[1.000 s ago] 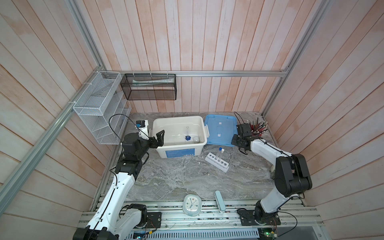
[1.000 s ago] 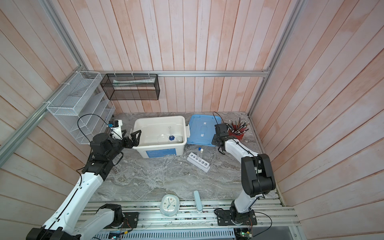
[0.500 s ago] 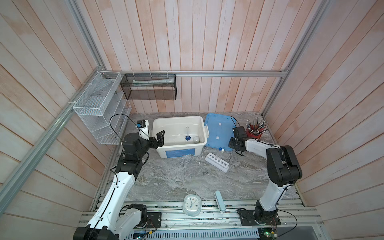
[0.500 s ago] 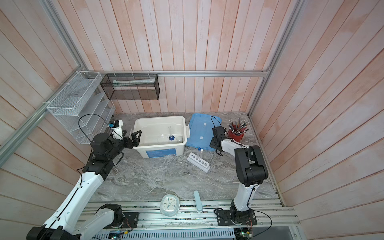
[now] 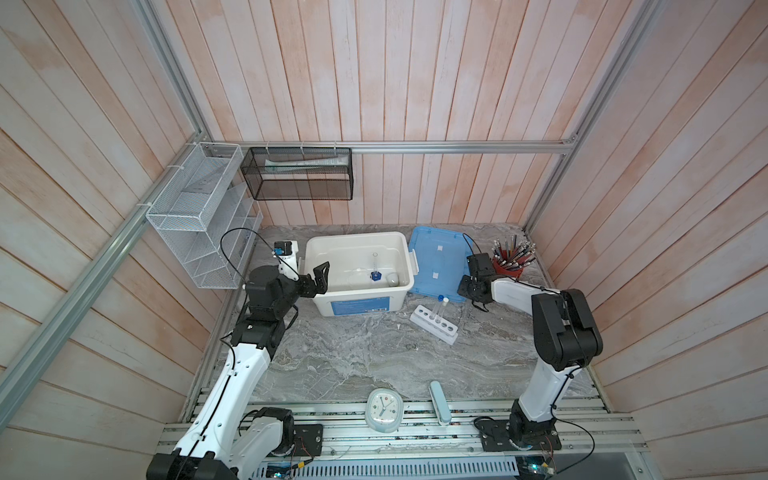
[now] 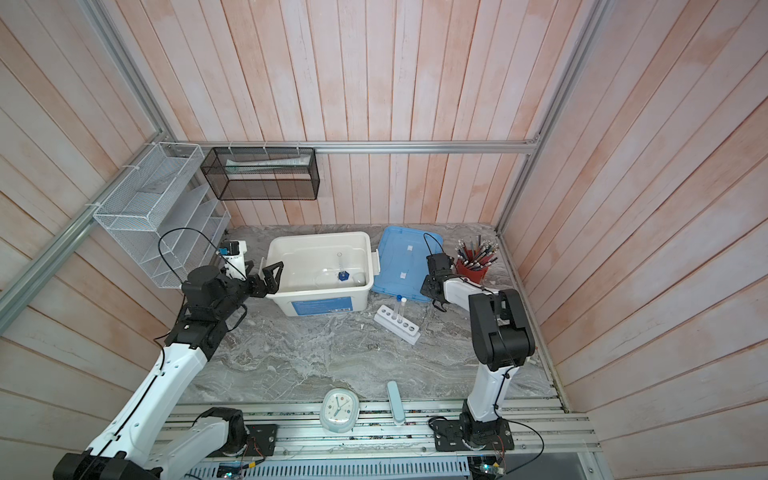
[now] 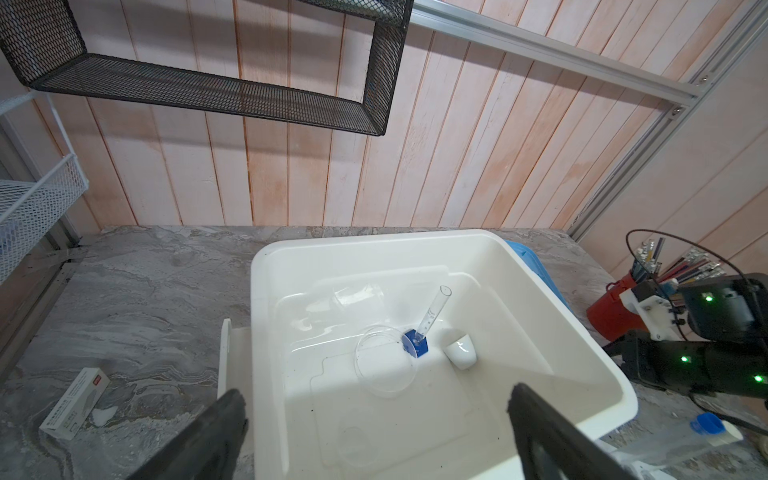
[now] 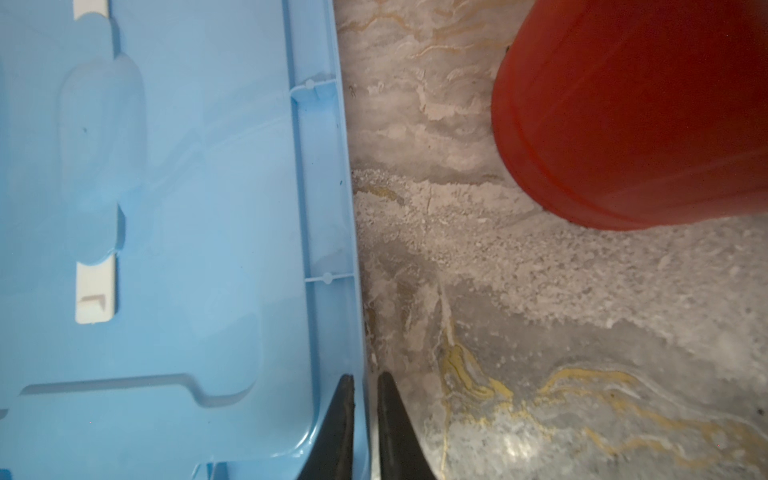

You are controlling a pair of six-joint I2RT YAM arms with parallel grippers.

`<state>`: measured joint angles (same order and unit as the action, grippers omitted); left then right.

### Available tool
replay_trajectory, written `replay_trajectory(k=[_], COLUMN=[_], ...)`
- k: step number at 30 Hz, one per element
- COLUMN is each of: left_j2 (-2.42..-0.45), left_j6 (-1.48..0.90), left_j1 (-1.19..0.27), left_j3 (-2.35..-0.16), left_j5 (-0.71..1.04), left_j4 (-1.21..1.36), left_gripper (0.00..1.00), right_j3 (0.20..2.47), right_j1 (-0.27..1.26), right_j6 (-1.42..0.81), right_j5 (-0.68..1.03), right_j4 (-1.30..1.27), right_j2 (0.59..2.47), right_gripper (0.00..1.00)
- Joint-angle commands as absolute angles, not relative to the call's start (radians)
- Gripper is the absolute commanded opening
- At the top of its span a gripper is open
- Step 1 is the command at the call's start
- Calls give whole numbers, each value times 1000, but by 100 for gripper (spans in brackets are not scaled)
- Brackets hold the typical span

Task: Organize the chemistry lab equipment
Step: 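Lower the right gripper onto the blue lid edge beside the red cup and grasp, then lift the blue lid upright with the right gripper while the left gripper reaches toward it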

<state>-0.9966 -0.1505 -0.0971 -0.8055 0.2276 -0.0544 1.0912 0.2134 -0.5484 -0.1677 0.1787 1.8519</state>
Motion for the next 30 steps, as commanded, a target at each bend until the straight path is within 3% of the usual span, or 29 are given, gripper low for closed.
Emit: replay_trajectory(k=[1,11,16,19,30], left_j2=[-1004,-1000,-999,-996,-984], left_j6=[-137,-136,-136,-135,-143], left_j1=[-92,-93,-92,-92,-92], left_j3=[-813,-817,-818,-817,-810], left_j5=[219,212,213,212,222], left_j4=[-58,-66,-67,-69,-58], left_gripper=[100,100,100,100,100], right_j3=[1091,1086,1094,1101,1198], right_j1=[210,210,210,210,212], right_j6=[-538,-522,-520,-515,-439], right_j5=[-162,-177,-173,-184,-234], right_j4=[174,172,176,191,297], right_j2=[1887,1928,1936,1916,1783], right_gripper=[15,13,5,0,0])
